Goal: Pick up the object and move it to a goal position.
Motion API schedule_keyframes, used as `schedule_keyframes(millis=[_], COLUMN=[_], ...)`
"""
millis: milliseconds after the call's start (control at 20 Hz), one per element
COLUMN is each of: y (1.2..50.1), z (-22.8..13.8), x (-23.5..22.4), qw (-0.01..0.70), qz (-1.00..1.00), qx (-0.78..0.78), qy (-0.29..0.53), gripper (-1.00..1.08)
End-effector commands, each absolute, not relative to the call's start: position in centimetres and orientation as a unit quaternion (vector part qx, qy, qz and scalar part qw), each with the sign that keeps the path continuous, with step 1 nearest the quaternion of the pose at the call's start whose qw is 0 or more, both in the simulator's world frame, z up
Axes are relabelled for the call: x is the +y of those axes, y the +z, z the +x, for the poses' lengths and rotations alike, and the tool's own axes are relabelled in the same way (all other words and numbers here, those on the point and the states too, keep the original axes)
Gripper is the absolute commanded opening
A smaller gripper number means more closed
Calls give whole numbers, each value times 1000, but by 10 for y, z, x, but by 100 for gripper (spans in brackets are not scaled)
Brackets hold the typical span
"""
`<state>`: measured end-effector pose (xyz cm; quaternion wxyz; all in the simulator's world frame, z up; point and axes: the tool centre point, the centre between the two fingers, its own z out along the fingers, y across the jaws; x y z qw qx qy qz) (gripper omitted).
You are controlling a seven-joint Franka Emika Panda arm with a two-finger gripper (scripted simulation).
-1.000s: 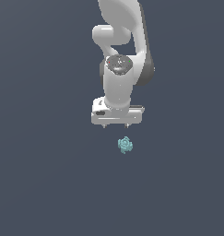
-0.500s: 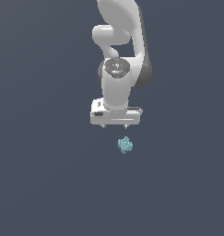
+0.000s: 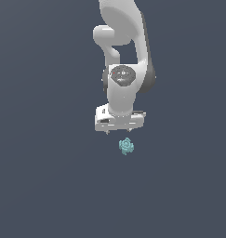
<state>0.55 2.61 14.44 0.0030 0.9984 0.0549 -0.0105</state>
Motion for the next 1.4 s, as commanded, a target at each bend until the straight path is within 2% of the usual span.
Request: schedule_keyframes(millis=[0, 650, 1350], y=[136, 94, 70], z=[9, 25, 25], x=[32, 66, 70], qw=[3, 1, 0], qz=[997, 975, 971], qx=[82, 223, 237], qy=[-9, -1, 0], gripper=[100, 100, 100])
